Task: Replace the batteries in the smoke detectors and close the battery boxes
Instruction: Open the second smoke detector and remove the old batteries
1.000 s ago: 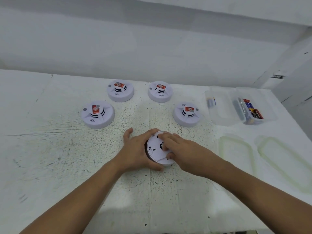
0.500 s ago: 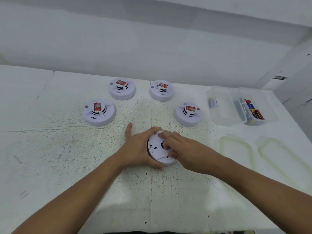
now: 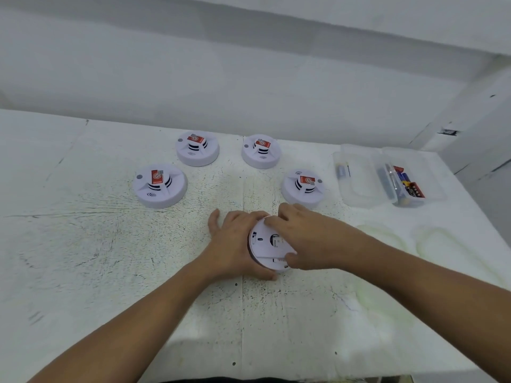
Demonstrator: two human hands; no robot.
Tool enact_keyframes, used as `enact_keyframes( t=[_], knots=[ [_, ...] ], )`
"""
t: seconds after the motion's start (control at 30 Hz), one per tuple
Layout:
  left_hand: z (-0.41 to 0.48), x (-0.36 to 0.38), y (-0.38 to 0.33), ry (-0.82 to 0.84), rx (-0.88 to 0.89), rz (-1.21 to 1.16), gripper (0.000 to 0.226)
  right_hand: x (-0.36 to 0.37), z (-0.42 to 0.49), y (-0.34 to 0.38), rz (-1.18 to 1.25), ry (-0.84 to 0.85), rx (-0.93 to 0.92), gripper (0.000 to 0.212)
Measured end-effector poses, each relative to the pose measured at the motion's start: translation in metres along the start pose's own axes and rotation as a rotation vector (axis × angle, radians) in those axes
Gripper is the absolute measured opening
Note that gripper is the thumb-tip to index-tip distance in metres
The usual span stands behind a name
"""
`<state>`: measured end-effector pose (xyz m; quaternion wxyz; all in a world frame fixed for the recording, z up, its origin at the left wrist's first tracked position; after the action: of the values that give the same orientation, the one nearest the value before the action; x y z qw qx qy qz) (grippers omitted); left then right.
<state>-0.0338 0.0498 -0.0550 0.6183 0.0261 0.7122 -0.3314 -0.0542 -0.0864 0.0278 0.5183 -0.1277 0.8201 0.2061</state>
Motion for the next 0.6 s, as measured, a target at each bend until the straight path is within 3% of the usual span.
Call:
enact_keyframes(
  t=[0.2, 0.6],
  knots=[
    [0.004, -0.007, -0.008, 0.063, 0.022, -0.091, 0.098, -0.003, 0.009, 0.005, -0.130, 0.100, 0.008, 0.083],
    [0.004, -0.013, -0.008, 0.125, 0.016, -0.100, 0.101, -0.001, 0.018, 0.004, -0.172, 0.157, -0.081, 0.080]
  ],
)
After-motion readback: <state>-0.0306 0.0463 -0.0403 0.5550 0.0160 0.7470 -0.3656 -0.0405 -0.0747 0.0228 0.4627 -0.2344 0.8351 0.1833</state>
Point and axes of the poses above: each hand's wrist, its own z-axis towards the middle knuckle, its own x-axis out of the palm, y = z × x, the point moved 3 cm from there along z, towards the middle knuckle, and after that the axes turned 15 degrees about z, right-handed, at the moved point
